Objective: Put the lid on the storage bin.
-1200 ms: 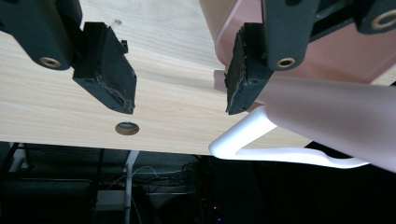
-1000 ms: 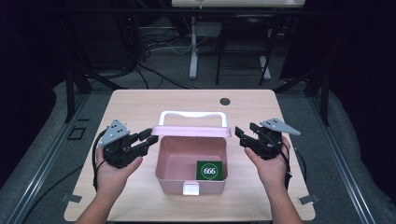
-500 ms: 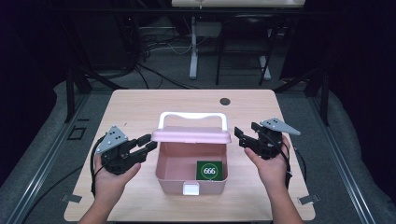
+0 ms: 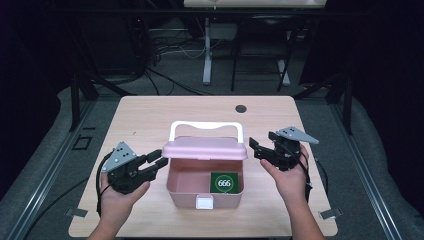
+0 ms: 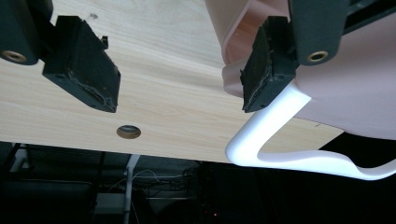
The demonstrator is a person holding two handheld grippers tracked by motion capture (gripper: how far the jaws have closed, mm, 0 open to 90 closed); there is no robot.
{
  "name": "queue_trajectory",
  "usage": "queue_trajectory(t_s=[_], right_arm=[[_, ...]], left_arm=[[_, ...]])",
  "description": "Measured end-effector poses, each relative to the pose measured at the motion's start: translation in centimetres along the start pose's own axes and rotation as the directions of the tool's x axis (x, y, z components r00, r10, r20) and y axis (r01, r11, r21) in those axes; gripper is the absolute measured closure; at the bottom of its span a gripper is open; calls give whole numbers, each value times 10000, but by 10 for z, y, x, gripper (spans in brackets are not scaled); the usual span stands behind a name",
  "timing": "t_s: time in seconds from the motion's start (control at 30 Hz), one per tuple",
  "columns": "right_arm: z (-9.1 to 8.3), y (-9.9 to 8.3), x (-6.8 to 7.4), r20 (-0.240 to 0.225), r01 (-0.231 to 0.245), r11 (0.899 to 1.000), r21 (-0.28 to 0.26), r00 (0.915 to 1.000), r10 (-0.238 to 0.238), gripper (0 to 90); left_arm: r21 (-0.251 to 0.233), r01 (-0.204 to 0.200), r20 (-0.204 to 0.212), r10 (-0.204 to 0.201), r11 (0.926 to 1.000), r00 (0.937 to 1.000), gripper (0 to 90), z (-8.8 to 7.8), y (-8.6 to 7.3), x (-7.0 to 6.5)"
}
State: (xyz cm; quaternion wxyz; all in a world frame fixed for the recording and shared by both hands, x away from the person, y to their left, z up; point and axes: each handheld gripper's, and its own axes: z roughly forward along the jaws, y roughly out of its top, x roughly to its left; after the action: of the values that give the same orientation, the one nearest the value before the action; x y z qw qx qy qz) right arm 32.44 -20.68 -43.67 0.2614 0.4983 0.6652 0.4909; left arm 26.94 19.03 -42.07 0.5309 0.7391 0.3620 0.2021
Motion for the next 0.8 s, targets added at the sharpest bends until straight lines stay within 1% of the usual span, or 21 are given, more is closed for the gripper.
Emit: queue_trajectory(t_s=[0.13, 0.33, 0.37, 0.4, 0.43, 0.5, 0.63, 0.7, 0.8], right_arm=[[0, 0, -1, 18, -13, 10000, -7, 10000, 13, 277], [0, 0, -1, 24, -37, 10000, 3, 10000, 37, 277], [0, 0, -1, 17, -57, 10000, 11, 10000, 57, 277], [0, 0, -2, 18, -72, 10000, 12, 10000, 72, 277], [0, 0, -2, 23, -78, 10000, 13, 10000, 78, 277], [0, 0, -2, 30, -90, 10000, 16, 10000, 90, 277], [-1, 0, -2, 44, -100, 9999, 30, 9999, 100, 277], [-1, 0, -3, 40, -106, 9999, 27, 9999, 106, 278], [0, 0, -3, 44, -98, 9999, 38, 9999, 98, 277]], left_arm=[[-36, 33, 64, -32, 10000, 10000, 659, 0, -5, -1], [64, 15, 98, -16, 10000, 10000, 670, -2, -10, -2], [17, 35, 128, -35, 10000, 9999, 671, -2, -11, -3], [48, -4, 106, 4, 10000, 9999, 674, -3, -12, -3], [-27, -4, 64, 4, 10000, 10000, 680, -3, -14, -4], [23, -125, 14, 125, 9999, 9999, 694, -4, -15, -5], [9, -108, -17, 108, 9999, 9999, 722, -6, -19, -6], [-20, -79, -4, 79, 10000, 10000, 726, -6, -21, -7], [46, -138, -51, 138, 9999, 9999, 729, -7, -24, -8]])
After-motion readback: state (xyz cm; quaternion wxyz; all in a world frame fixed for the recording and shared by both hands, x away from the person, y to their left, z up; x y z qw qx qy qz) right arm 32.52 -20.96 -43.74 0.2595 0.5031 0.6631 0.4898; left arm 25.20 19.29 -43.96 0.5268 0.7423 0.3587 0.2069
